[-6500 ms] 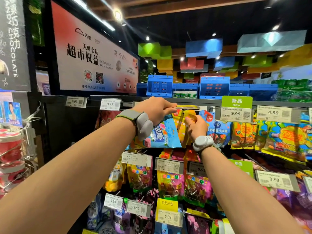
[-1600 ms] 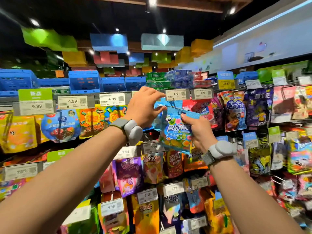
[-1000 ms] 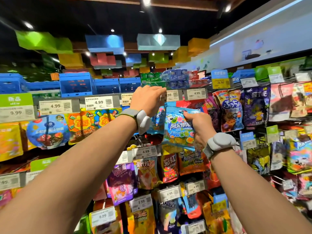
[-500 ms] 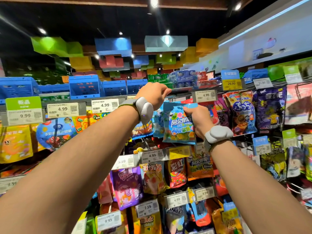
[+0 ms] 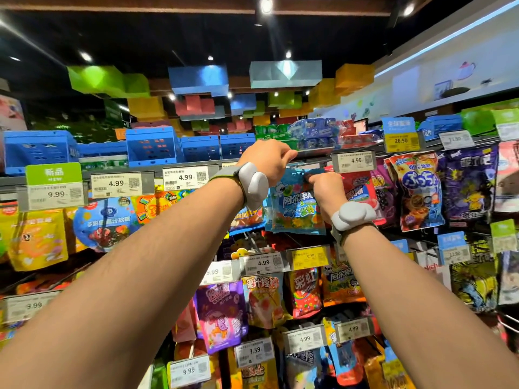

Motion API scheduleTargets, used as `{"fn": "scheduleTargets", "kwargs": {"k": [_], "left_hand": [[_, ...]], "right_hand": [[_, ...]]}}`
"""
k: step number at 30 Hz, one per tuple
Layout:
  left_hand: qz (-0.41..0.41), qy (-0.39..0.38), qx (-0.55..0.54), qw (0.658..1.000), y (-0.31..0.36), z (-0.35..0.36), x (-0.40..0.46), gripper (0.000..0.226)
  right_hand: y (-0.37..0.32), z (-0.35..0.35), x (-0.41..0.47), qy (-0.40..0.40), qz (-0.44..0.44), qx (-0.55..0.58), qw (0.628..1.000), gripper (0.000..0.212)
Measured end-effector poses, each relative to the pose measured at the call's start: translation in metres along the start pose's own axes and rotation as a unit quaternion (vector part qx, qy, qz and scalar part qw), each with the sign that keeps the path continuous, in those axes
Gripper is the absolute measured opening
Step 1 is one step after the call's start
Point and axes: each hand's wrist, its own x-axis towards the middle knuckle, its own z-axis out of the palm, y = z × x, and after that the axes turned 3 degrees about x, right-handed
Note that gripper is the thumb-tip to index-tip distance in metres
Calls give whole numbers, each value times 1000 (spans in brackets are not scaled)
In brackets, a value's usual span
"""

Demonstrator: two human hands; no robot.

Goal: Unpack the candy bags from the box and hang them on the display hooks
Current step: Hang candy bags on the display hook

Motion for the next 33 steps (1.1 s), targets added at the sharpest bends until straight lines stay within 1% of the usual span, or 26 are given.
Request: {"fn": "scheduleTargets", "kwargs": {"k": [1, 2, 3, 4, 6, 8, 9, 10, 12, 14, 16, 19, 24, 27, 33], "left_hand": [[-1, 0, -1, 1000, 0, 1, 0, 40], [-1, 0, 1, 1000, 0, 1, 0, 40], [-2, 0, 1, 1000, 0, 1, 0, 39], [-2, -1, 1, 1000, 1, 2, 0, 38], [-3, -2, 1, 1000, 0, 2, 0, 37], [-1, -1, -4, 1000, 0, 3, 0, 39], [0, 0, -8, 1000, 0, 3, 0, 41], [0, 1, -12, 1000, 0, 2, 0, 43], [-2, -1, -17, 1000, 0, 2, 0, 46], [-3, -3, -21, 1000, 1, 1, -1, 46], [-5, -4, -26, 1000, 0, 0, -2, 46], [-9, -6, -26, 1000, 1, 1, -2, 45], [-8, -8, -22, 1000, 2, 0, -3, 42], [-11, -11, -25, 1000, 3, -1, -4, 44], [-19, -18, -14, 1000, 4, -3, -7, 42]], "right_hand": [[-2, -2, -2, 11, 2, -6, 1000, 35], [-3, 0, -2, 11, 22, -7, 1000, 37], [-1, 3, 0, 20, 28, 6, 999, 37], [-1, 3, 2, 25, 47, 59, 997, 36], [11, 12, 5, 35, 90, 173, 980, 31], [13, 15, 1, 55, 100, 203, 972, 23], [13, 17, 0, 68, 95, 195, 974, 14], [13, 19, -2, 70, 83, 190, 976, 18], [14, 21, -3, 75, 53, 165, 982, 39], [18, 21, -2, 87, 56, 149, 984, 46], [22, 21, -5, 91, 59, 140, 984, 49], [28, 20, -7, 104, 56, 137, 984, 44], [27, 15, -16, 81, 42, 78, 993, 46], [27, 14, -18, 74, 34, 65, 995, 46], [24, 15, -19, 74, 34, 52, 995, 37]]}}
